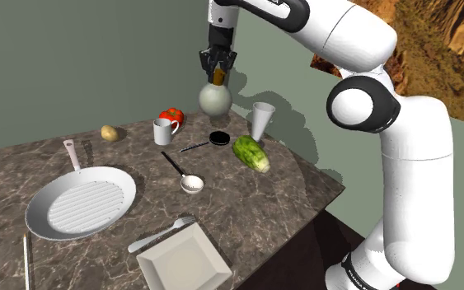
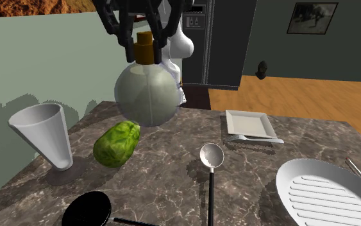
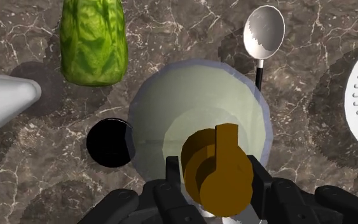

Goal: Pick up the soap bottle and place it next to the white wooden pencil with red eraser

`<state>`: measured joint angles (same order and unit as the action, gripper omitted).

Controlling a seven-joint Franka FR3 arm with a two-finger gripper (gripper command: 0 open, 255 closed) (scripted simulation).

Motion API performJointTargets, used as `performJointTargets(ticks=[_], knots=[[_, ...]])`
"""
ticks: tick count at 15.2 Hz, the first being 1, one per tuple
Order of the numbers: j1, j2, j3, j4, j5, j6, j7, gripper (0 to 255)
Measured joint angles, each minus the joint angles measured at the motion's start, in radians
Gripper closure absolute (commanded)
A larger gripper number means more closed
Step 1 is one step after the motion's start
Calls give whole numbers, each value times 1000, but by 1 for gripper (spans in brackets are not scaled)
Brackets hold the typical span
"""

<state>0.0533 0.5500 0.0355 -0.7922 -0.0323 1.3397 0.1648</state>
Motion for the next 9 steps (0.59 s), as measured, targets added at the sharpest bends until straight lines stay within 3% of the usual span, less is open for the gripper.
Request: performJointTargets(ticks=[5, 9], knots=[[53, -141, 19, -257, -2, 114, 75, 255], [106, -201, 42, -371, -6, 166, 153, 255]])
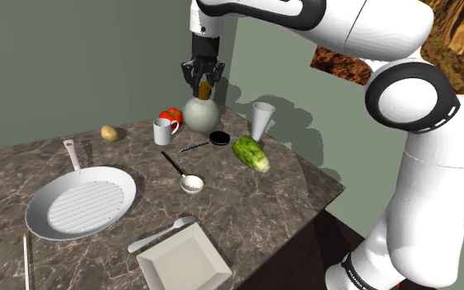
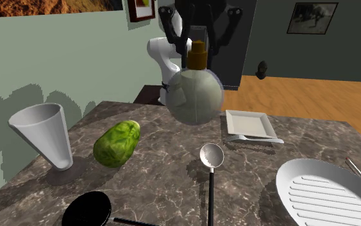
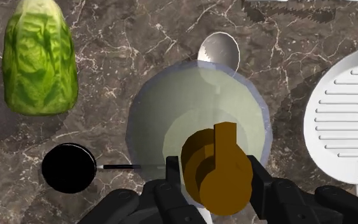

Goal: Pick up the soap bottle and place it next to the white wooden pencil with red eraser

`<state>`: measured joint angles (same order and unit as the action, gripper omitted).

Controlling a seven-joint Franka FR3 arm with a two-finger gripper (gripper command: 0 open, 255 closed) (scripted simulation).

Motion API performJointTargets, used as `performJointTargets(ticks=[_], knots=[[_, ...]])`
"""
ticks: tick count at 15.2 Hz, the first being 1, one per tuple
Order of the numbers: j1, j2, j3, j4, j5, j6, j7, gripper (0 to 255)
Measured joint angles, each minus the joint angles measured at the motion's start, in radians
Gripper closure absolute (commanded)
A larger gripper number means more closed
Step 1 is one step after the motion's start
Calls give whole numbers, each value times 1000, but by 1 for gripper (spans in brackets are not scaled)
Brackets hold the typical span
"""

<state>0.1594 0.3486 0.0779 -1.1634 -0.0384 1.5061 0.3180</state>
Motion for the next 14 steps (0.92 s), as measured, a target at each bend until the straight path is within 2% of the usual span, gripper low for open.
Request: performJointTargets(ticks=[3, 7, 11, 14], knots=[[40, -60, 21, -119, -1, 57, 64, 255], [91, -107, 51, -223, -4, 114, 147, 255], [143, -122, 82, -284, -8, 157, 232, 255], [184, -109, 105, -285, -15, 169, 297, 255]])
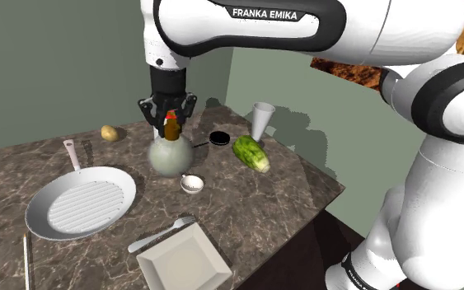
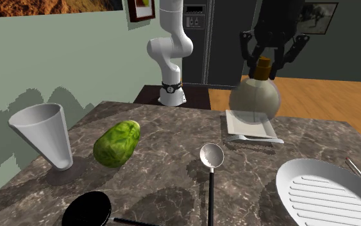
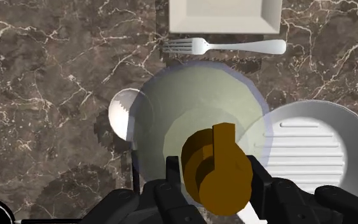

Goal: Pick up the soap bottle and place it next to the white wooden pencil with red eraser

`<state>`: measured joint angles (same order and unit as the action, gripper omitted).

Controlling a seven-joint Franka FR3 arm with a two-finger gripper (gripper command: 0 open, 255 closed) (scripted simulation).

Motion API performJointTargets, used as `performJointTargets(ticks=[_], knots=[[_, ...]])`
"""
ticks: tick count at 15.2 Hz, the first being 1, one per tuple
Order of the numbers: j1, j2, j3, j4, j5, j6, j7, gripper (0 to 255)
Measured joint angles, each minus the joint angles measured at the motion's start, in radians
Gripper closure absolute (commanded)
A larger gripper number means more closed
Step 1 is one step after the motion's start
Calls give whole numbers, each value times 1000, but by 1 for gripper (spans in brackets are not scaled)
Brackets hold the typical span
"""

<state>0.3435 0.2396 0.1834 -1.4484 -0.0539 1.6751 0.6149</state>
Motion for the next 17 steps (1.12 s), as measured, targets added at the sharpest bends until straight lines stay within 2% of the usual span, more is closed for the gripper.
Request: performJointTargets(ticks=[6, 14, 17], knots=[[78, 13, 45, -33, -13, 43, 125, 255], [198, 108, 96, 28, -50, 68, 297, 255], [253, 167, 111, 90, -70, 62, 362, 255]])
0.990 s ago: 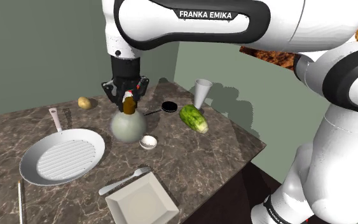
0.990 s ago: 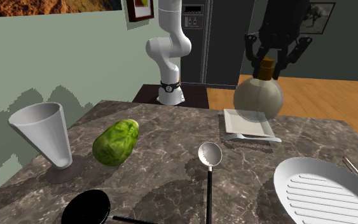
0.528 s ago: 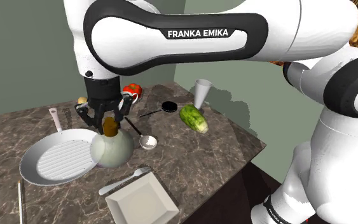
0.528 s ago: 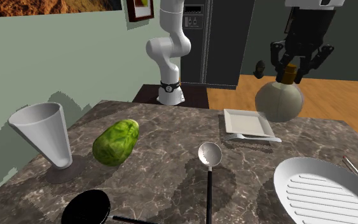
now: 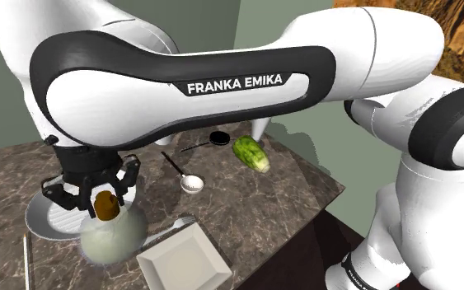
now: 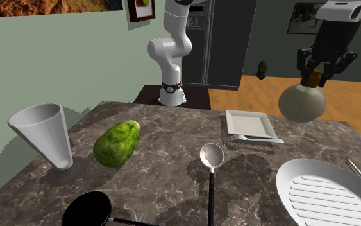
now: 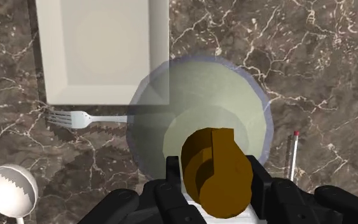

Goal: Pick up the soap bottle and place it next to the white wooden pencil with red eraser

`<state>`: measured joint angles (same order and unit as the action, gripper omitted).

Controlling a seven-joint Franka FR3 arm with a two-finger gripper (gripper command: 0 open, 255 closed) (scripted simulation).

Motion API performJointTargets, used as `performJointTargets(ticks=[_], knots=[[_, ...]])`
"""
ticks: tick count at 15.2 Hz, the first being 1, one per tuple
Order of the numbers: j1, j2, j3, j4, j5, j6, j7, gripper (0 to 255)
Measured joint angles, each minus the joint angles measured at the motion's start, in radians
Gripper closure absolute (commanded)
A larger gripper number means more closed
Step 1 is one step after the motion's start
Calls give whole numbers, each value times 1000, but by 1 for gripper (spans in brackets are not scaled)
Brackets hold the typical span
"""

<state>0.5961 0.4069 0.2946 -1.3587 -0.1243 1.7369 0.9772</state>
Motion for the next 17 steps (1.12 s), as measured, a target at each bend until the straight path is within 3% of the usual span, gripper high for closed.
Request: performJointTargets(ticks=[8, 11, 17], knots=[[151, 173, 22, 198, -54, -35, 150, 255], [208, 270, 19, 331, -76, -72, 184, 255], [207, 273, 19, 250, -79, 11, 200, 255]])
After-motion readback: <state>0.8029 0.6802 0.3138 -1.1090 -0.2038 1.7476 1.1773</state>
